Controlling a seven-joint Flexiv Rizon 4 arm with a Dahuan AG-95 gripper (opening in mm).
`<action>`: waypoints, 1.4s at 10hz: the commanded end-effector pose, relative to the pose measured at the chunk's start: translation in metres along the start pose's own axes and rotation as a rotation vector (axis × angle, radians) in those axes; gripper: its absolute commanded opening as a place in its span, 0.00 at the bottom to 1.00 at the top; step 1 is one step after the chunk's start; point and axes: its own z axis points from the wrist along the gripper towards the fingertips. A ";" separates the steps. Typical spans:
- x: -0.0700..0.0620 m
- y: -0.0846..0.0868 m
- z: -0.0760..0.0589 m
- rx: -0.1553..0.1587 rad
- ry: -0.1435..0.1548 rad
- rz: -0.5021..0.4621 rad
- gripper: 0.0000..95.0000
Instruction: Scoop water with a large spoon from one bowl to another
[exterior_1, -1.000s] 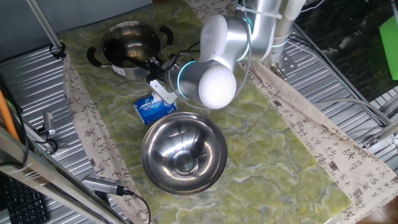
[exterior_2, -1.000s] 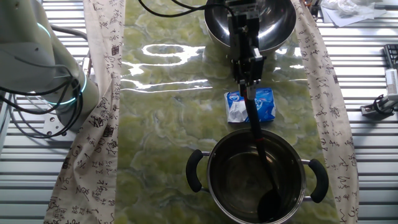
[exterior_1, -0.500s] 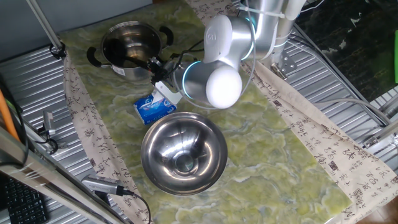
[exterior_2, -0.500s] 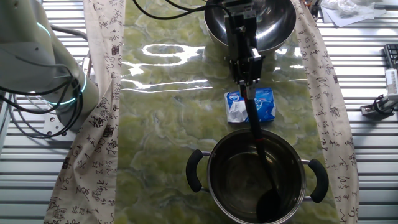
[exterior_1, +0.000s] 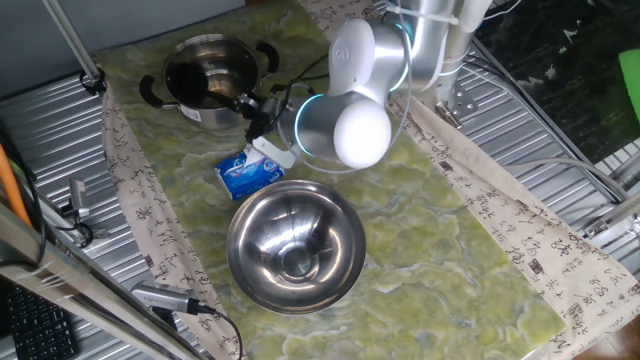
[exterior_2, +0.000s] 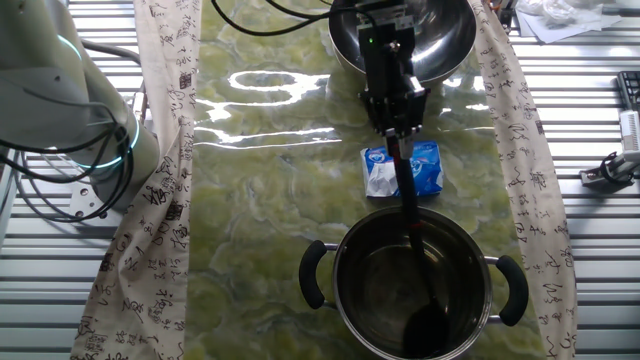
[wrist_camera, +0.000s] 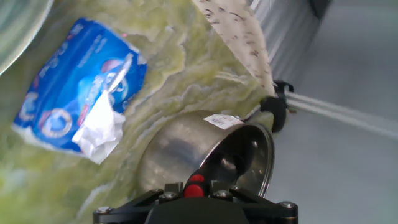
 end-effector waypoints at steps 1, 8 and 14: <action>-0.002 -0.002 -0.001 -0.035 -0.067 -0.323 0.00; -0.010 -0.010 -0.004 -0.171 -0.288 -0.881 0.00; -0.021 -0.022 -0.009 -0.262 -0.458 -1.234 0.00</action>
